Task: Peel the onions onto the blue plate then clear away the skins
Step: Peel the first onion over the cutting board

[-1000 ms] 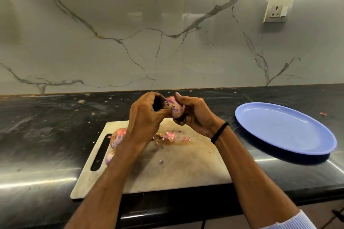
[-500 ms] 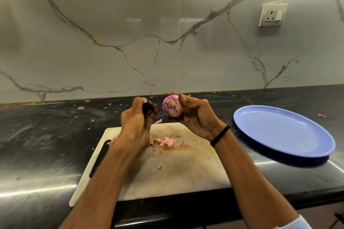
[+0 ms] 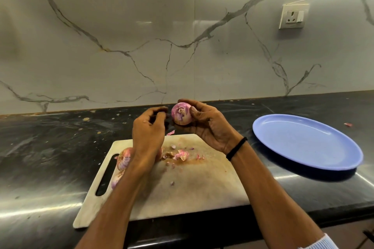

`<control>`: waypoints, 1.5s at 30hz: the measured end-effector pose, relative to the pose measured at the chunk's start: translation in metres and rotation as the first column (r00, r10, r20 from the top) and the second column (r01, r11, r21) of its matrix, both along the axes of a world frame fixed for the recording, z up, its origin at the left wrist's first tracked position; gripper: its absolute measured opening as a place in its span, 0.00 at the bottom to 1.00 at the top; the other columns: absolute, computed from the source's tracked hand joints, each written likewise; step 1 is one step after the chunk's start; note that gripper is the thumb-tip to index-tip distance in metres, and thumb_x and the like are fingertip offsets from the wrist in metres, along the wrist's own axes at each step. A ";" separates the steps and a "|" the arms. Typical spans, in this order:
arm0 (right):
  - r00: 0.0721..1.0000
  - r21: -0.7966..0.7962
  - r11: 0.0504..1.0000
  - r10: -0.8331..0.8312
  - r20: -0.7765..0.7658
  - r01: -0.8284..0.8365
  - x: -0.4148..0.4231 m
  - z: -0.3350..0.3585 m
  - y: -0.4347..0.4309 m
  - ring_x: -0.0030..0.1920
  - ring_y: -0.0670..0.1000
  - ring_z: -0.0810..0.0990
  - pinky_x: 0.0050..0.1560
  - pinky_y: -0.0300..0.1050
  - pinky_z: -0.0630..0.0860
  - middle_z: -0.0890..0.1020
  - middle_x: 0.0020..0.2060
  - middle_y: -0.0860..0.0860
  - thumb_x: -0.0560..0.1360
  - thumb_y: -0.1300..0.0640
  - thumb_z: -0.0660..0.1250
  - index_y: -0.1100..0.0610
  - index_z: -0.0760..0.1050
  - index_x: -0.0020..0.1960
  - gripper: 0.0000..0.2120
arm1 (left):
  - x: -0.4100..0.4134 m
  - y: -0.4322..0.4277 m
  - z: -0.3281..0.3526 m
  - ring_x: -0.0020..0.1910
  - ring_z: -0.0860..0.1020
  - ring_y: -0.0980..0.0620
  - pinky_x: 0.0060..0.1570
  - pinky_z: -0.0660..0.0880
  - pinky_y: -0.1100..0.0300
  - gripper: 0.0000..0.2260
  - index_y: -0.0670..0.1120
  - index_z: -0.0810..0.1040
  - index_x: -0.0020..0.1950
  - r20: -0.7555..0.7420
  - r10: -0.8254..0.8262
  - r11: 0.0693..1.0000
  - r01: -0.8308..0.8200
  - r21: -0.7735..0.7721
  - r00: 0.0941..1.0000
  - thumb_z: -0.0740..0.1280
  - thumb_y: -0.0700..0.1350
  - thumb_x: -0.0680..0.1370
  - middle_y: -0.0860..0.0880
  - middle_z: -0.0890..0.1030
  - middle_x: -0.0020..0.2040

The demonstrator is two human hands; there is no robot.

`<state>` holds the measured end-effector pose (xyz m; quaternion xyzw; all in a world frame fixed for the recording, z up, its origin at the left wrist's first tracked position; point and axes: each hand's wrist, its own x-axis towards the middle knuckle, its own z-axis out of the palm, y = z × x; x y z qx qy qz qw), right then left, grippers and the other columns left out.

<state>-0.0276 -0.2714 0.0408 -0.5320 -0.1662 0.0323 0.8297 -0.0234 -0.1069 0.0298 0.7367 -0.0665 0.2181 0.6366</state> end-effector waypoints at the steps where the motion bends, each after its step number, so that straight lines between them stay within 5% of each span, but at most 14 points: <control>1: 1.000 0.005 1.000 -0.014 -0.004 0.014 0.001 0.000 0.001 0.56 0.60 0.81 0.56 0.56 0.81 0.79 0.59 0.61 0.81 0.62 0.59 0.64 0.73 0.67 0.16 | -0.002 -0.003 0.002 0.46 0.81 0.62 0.42 0.77 0.71 0.07 0.53 0.80 0.55 0.014 -0.048 0.999 0.048 -0.004 0.999 0.63 0.44 0.83 0.55 0.83 0.49; 7: 0.998 0.026 0.998 -0.056 -0.009 0.056 0.004 -0.003 0.002 0.55 0.56 0.82 0.56 0.50 0.82 0.82 0.57 0.58 0.75 0.55 0.64 0.62 0.76 0.63 0.19 | 0.000 -0.009 0.001 0.52 0.75 0.59 0.37 0.70 0.80 0.16 0.47 0.74 0.71 0.032 -0.179 0.977 0.174 0.126 0.983 0.60 0.47 0.83 0.51 0.75 0.63; 13: 0.969 -0.098 0.976 -0.173 0.176 0.192 0.005 -0.006 0.008 0.56 0.59 0.83 0.52 0.55 0.83 0.80 0.58 0.61 0.77 0.59 0.66 0.59 0.73 0.63 0.15 | 0.004 -0.005 0.001 0.49 0.75 0.64 0.40 0.71 0.79 0.15 0.46 0.73 0.69 -0.007 -0.193 0.979 0.193 0.063 0.981 0.60 0.47 0.84 0.55 0.76 0.54; 19: 0.848 -0.388 0.799 -0.263 0.461 0.459 0.010 -0.010 0.010 0.50 0.57 0.84 0.49 0.52 0.84 0.77 0.55 0.53 0.77 0.65 0.68 0.48 0.73 0.54 0.14 | 0.006 0.000 0.000 0.53 0.78 0.61 0.47 0.75 0.74 0.13 0.47 0.73 0.68 0.027 -0.203 0.978 0.202 0.046 0.979 0.61 0.42 0.83 0.55 0.78 0.56; 26: 0.794 -0.394 0.754 -0.269 0.545 0.526 0.014 -0.015 0.009 0.47 0.54 0.85 0.48 0.49 0.84 0.79 0.54 0.51 0.78 0.65 0.67 0.46 0.75 0.52 0.13 | 0.005 0.003 -0.001 0.57 0.80 0.56 0.49 0.79 0.67 0.15 0.47 0.73 0.69 0.024 -0.265 0.964 0.265 -0.008 0.964 0.61 0.40 0.83 0.52 0.79 0.58; 39: 0.661 -0.405 0.592 -0.310 0.684 0.697 0.026 -0.025 0.009 0.51 0.52 0.82 0.48 0.47 0.84 0.80 0.51 0.53 0.79 0.66 0.65 0.58 0.78 0.54 0.07 | 0.005 0.001 -0.002 0.60 0.80 0.46 0.52 0.82 0.55 0.12 0.49 0.76 0.64 -0.003 -0.304 0.948 0.302 -0.105 0.953 0.64 0.40 0.81 0.46 0.79 0.62; 43: 0.552 -0.409 0.448 -0.255 0.794 0.795 0.024 -0.029 0.011 0.50 0.48 0.77 0.51 0.29 0.77 0.80 0.52 0.57 0.78 0.69 0.65 0.62 0.79 0.57 0.10 | 0.007 0.002 -0.003 0.59 0.80 0.46 0.54 0.82 0.48 0.14 0.47 0.76 0.66 -0.017 -0.271 0.959 0.269 -0.093 0.962 0.66 0.42 0.80 0.45 0.79 0.62; 45: 0.530 -0.414 0.407 -0.230 0.817 0.814 0.024 -0.031 0.012 0.50 0.49 0.76 0.50 0.28 0.75 0.80 0.52 0.59 0.78 0.70 0.64 0.63 0.79 0.58 0.11 | 0.008 0.001 -0.003 0.60 0.80 0.45 0.55 0.81 0.46 0.15 0.46 0.76 0.66 -0.028 -0.252 0.965 0.249 -0.086 0.967 0.66 0.42 0.79 0.45 0.79 0.62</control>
